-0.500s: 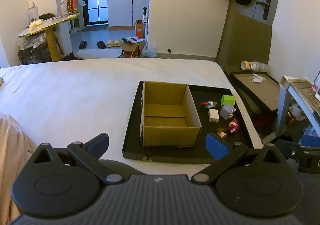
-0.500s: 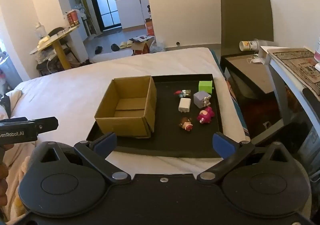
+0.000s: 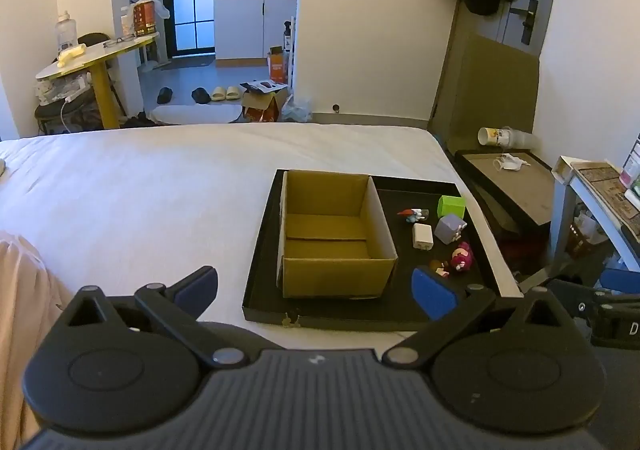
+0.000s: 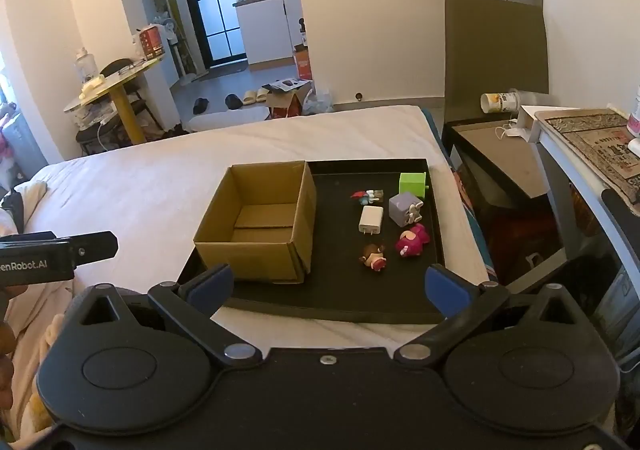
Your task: Organize rigid objects
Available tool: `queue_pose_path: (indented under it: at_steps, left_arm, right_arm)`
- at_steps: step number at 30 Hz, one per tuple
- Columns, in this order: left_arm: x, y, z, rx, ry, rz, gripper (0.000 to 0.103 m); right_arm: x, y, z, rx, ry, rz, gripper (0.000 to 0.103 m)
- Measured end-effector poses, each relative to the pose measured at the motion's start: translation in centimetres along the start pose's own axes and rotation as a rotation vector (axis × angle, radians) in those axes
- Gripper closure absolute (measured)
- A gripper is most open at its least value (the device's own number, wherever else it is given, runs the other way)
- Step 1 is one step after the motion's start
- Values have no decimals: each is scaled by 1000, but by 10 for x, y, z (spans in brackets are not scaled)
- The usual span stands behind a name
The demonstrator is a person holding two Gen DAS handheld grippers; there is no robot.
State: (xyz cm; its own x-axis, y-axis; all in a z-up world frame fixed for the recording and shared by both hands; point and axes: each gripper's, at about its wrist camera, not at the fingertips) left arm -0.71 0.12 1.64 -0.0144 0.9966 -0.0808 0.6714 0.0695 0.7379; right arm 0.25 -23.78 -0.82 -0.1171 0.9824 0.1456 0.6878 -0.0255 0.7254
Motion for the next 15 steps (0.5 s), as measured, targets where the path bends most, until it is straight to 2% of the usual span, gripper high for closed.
queue_pose_path:
  at_steps: [15]
  left_arm:
    - [-2,0,-2,-8,-6,10,0]
  right_arm:
    - [0,-2,-4,-13,0,-2,0]
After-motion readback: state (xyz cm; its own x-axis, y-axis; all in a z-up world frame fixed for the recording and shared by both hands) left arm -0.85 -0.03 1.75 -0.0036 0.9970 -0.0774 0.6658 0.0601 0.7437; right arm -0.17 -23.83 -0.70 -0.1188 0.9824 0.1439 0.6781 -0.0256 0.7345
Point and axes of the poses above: each gripper's, at about its wrist camera, not at the fingertips, and z roughly the way its jaws point, x to its left, y to its top, and after that the axes turned 2 degrees about -y, right-handed
